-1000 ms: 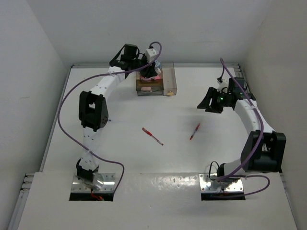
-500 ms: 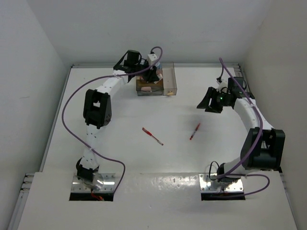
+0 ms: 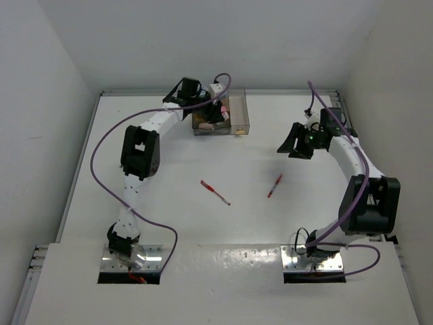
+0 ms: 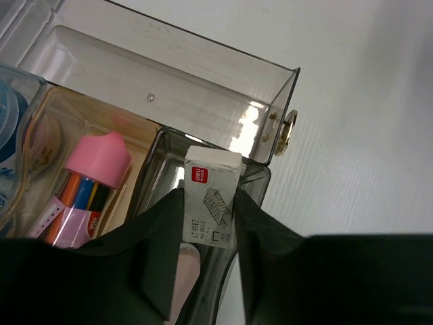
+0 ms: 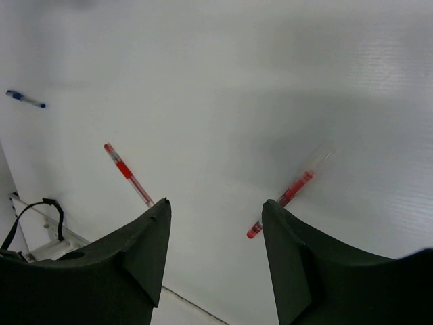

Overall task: Sort the stationery into containers
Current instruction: Place the stationery in the storage box.

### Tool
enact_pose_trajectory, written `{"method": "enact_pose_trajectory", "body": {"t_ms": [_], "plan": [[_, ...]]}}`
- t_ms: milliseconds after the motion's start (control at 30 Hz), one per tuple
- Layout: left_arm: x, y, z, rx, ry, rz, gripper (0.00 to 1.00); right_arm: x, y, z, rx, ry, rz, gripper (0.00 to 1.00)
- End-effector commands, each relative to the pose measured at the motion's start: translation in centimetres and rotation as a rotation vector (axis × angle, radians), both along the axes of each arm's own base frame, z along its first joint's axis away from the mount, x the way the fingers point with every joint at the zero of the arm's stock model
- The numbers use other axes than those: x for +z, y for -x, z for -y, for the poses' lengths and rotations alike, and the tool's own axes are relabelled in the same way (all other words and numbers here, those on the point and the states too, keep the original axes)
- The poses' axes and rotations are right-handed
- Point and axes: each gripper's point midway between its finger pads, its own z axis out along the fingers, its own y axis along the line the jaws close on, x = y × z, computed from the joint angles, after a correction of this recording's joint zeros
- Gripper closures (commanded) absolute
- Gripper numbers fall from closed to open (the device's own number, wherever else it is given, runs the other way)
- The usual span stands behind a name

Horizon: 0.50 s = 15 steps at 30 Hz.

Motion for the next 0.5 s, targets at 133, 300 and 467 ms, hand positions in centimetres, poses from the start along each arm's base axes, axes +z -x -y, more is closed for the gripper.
{"method": "enact_pose_trajectory", "body": {"t_ms": [133, 300, 467], "plan": [[1.1, -0.2, 0.6, -0.016, -0.011, 0.06, 0.19, 1.6, -1.4, -0.1, 0.066, 0.062, 0.091, 0.44], [8.2, -1.3, 0.4, 0.03, 0.02, 0.206, 0.08, 1.6, -0.6, -1.1, 0.191, 0.16, 0.148, 0.46], [17.7, 0.5, -1.4, 0.102, 0.049, 0.348, 0.05, 0.2, 1.5, -0.7, 0.324, 0.317, 0.122, 0.51]]}}
